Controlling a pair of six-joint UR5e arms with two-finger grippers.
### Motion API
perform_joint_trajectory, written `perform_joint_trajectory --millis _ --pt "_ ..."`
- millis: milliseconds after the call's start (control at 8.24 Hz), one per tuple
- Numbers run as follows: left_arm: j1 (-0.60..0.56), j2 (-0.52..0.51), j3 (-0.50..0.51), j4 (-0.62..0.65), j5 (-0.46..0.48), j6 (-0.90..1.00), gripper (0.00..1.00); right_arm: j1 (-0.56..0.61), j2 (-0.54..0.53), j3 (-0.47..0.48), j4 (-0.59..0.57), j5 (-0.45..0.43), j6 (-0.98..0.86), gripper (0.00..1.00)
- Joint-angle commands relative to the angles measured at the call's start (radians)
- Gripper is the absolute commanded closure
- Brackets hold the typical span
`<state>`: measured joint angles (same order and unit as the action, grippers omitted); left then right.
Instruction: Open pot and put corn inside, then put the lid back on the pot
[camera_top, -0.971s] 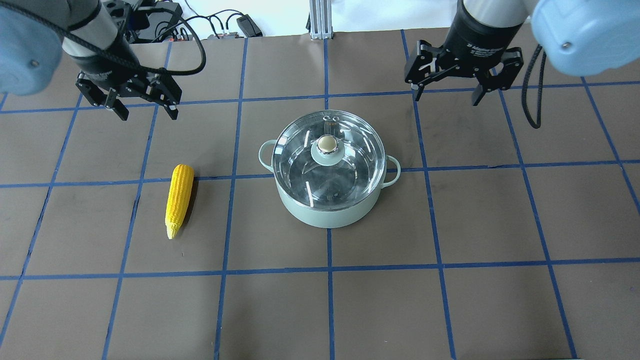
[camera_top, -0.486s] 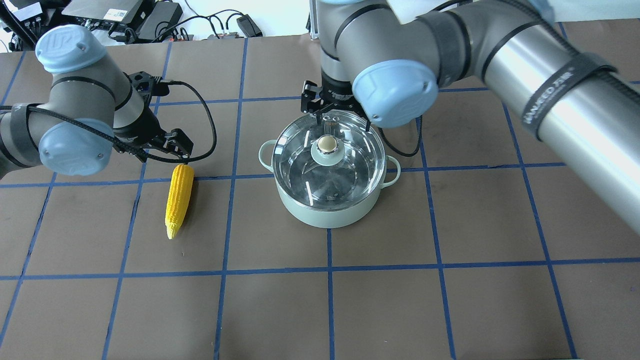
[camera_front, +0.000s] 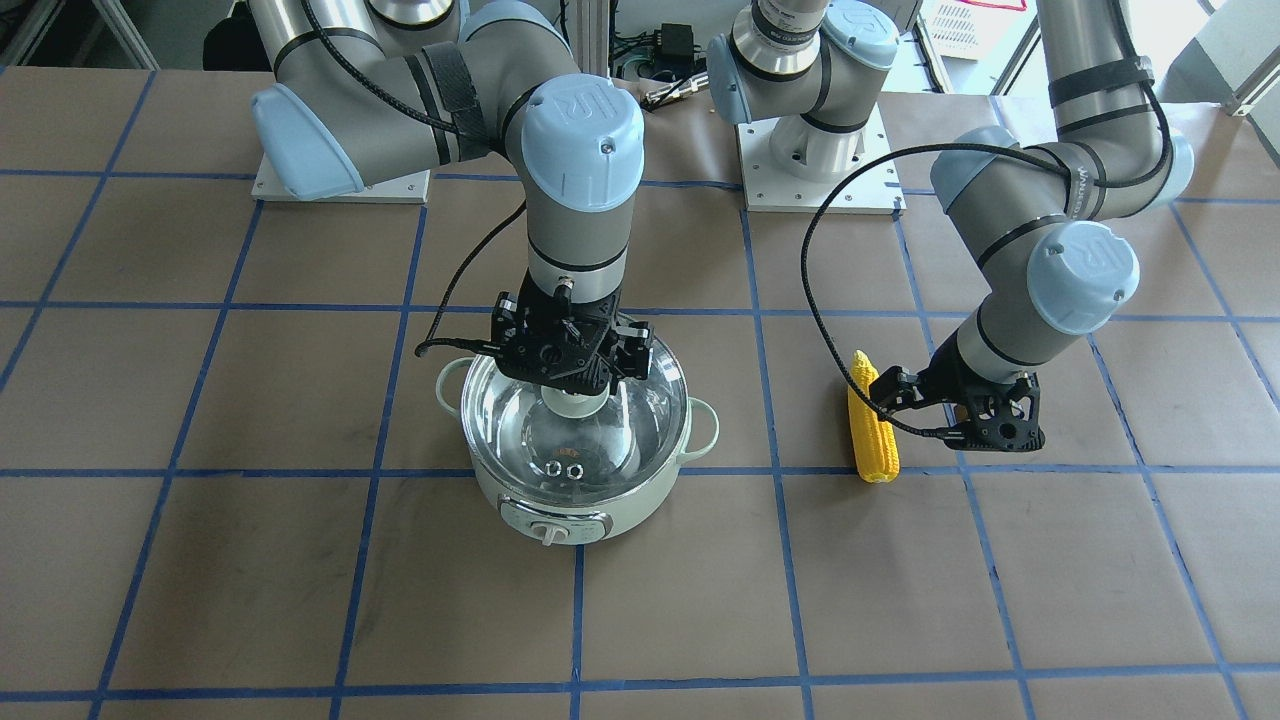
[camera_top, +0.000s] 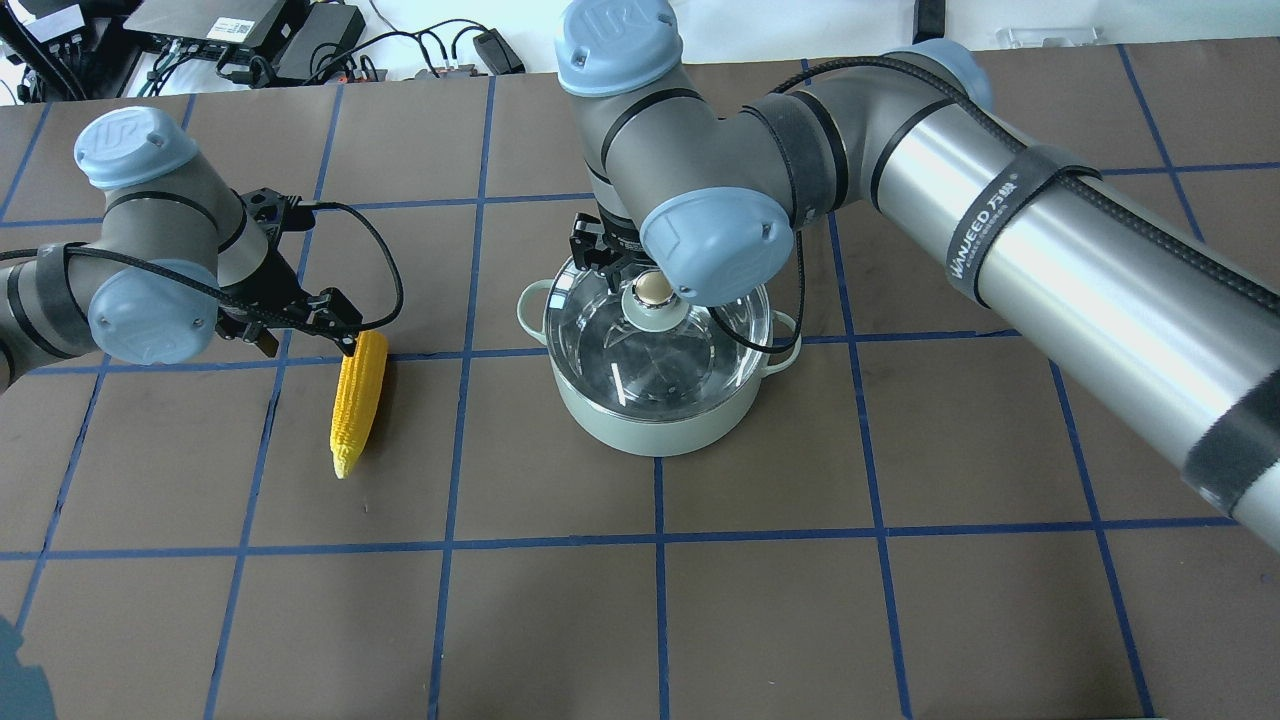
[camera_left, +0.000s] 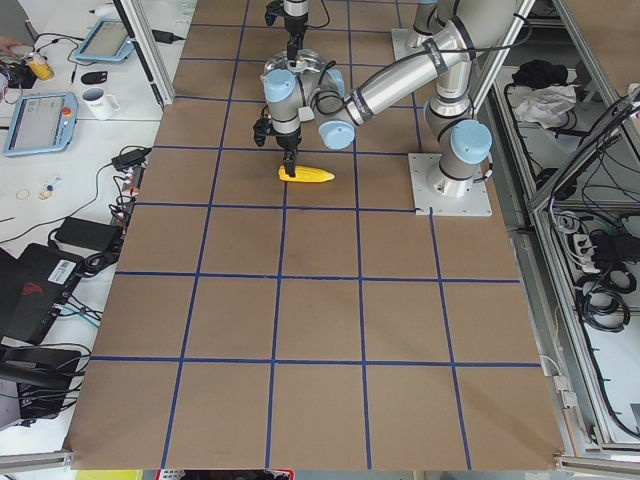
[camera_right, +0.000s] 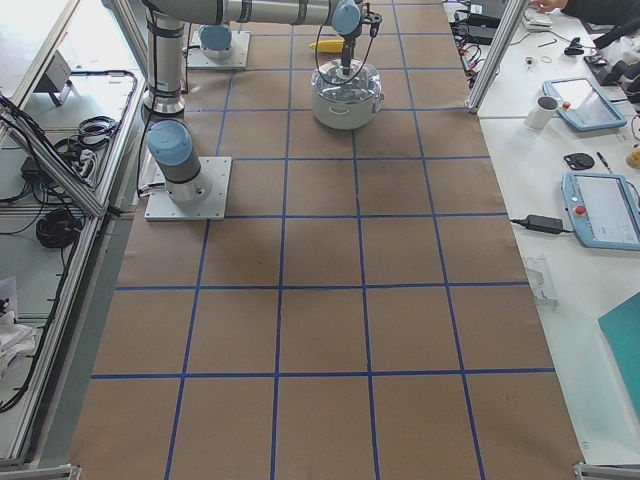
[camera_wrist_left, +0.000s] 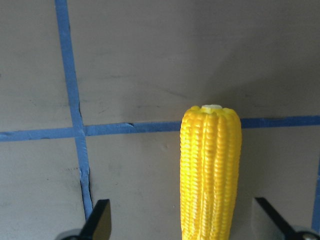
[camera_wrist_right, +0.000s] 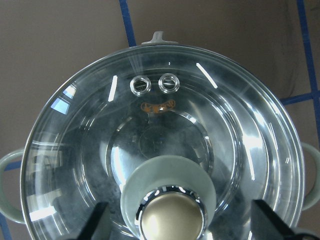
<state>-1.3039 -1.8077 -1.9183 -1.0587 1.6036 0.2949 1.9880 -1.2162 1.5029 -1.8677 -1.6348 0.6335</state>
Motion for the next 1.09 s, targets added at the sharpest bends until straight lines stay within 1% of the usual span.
perform_joint_trajectory --millis 0,121,243,364,486,729,850,971 --pt "0.005 -0.071 -0.004 0.058 -0.007 -0.007 0.00 0.002 0.014 0.008 -0.001 0.006 -0.009 0.25" --pt "0.003 -0.074 -0.007 0.066 -0.011 -0.005 0.03 0.002 0.015 0.008 -0.001 0.007 -0.009 0.40" --pt "0.003 -0.082 -0.007 0.074 -0.013 -0.002 0.04 0.002 0.014 0.004 -0.001 0.045 -0.003 0.58" --pt "0.003 -0.091 -0.007 0.075 -0.016 0.000 0.07 0.000 0.014 -0.003 -0.002 0.068 0.003 0.63" --pt "0.003 -0.100 -0.010 0.074 -0.051 0.000 0.07 0.000 0.014 -0.003 -0.001 0.069 0.003 0.69" --pt "0.002 -0.111 -0.008 0.072 -0.067 -0.006 0.07 -0.003 -0.006 -0.007 0.004 0.066 0.003 0.70" --pt "-0.005 -0.111 -0.010 0.072 -0.070 0.000 0.07 -0.008 -0.055 -0.007 0.010 0.058 -0.012 0.70" --pt "-0.005 -0.114 -0.010 0.074 -0.070 0.001 0.07 -0.021 -0.109 -0.009 0.040 0.049 -0.020 0.70"
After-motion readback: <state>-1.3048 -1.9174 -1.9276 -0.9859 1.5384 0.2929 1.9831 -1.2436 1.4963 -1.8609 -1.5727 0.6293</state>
